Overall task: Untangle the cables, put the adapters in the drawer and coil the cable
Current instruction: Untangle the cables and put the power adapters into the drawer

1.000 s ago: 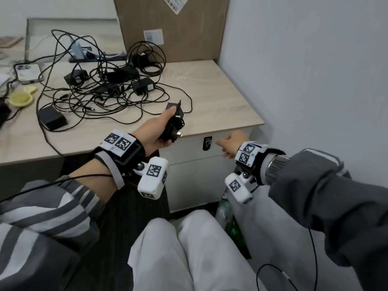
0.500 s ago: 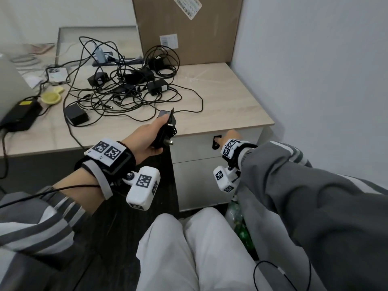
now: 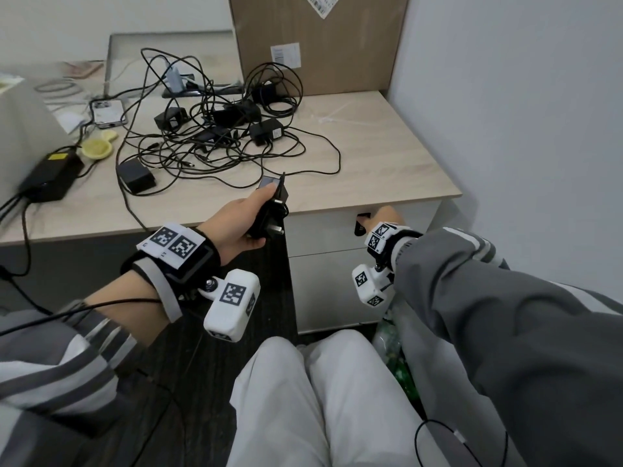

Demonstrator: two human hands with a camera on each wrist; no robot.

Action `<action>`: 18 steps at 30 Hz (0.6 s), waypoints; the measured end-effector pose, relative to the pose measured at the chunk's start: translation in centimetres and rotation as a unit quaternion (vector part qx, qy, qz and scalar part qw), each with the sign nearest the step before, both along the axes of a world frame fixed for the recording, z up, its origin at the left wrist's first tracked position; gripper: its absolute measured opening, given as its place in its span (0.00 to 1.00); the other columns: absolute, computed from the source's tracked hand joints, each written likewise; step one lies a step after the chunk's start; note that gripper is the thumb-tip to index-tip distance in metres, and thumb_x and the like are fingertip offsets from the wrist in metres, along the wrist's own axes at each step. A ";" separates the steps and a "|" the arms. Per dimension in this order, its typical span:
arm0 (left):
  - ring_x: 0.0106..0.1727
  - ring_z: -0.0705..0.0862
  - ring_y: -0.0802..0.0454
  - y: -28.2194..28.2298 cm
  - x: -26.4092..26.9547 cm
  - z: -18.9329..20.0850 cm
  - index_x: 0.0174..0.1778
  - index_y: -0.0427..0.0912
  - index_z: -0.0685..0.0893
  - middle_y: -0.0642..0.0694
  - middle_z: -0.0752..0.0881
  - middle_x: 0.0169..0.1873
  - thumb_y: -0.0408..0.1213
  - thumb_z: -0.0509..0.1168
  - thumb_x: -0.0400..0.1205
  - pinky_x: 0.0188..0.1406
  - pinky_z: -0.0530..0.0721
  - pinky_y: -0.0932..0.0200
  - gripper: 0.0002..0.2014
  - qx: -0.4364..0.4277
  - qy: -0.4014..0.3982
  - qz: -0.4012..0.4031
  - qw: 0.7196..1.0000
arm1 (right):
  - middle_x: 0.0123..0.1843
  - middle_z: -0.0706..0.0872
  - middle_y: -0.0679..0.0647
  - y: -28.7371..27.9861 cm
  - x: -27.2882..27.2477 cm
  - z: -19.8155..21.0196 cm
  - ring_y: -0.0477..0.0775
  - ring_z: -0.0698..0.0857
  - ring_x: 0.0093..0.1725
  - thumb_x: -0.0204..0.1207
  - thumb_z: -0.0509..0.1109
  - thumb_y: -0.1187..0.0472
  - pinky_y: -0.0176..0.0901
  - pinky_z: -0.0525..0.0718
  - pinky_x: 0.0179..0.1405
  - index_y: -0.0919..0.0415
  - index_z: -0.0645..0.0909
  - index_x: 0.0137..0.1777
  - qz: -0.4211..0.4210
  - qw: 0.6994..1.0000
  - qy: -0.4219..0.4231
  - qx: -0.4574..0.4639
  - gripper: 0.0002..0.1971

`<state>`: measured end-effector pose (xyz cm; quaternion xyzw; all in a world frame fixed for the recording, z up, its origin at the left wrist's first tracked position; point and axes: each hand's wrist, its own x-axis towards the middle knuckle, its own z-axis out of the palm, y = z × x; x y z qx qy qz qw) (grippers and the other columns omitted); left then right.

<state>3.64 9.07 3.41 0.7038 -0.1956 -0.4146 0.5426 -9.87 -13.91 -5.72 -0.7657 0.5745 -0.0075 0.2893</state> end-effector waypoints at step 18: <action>0.41 0.80 0.52 0.5 0.1 -0.2 0.55 0.45 0.83 0.46 0.83 0.46 0.60 0.62 0.80 0.33 0.76 0.61 0.22 0.000 -0.009 0.002 1.000 | 0.29 0.80 0.57 1.0 -0.3 -0.1 0.61 0.78 0.34 0.73 0.66 0.58 0.41 0.75 0.37 0.64 0.78 0.31 -0.016 0.997 -0.070 0.019 0.13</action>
